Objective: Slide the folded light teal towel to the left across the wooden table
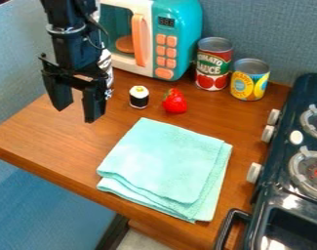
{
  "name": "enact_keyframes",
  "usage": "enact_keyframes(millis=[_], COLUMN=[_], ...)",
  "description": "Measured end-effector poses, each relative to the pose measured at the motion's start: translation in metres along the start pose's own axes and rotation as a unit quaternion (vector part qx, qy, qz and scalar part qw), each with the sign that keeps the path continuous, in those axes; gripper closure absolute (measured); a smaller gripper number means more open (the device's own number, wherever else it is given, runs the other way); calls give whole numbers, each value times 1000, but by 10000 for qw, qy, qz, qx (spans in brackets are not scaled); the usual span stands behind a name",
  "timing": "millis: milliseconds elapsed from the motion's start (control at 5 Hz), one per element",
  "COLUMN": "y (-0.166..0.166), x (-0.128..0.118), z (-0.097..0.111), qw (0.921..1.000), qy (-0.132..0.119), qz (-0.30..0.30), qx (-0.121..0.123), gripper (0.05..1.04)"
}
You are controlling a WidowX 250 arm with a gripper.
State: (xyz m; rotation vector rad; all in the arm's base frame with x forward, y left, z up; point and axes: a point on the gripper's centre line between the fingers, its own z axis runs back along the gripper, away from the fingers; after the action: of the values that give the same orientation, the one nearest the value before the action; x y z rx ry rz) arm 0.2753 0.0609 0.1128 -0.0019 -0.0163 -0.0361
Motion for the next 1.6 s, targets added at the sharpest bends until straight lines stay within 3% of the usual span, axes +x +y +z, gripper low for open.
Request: enact_keyframes(millis=[200, 400, 600, 800, 1000, 1600], y=[-1, -22, -49, -68, -77, -98], x=[-2, 12, 26, 34, 36, 48], z=[-8, -9, -14, -29, -50, -77], qw=[9999, 9999, 9980, 9972, 9972, 9978], qy=[148, -145, -599, -606, -438, -311], qz=[16, 23, -90, -372, -450, -176], qx=[-39, -77, -185, -249, -407, -553], gripper=[85, 85, 85, 85, 85, 85])
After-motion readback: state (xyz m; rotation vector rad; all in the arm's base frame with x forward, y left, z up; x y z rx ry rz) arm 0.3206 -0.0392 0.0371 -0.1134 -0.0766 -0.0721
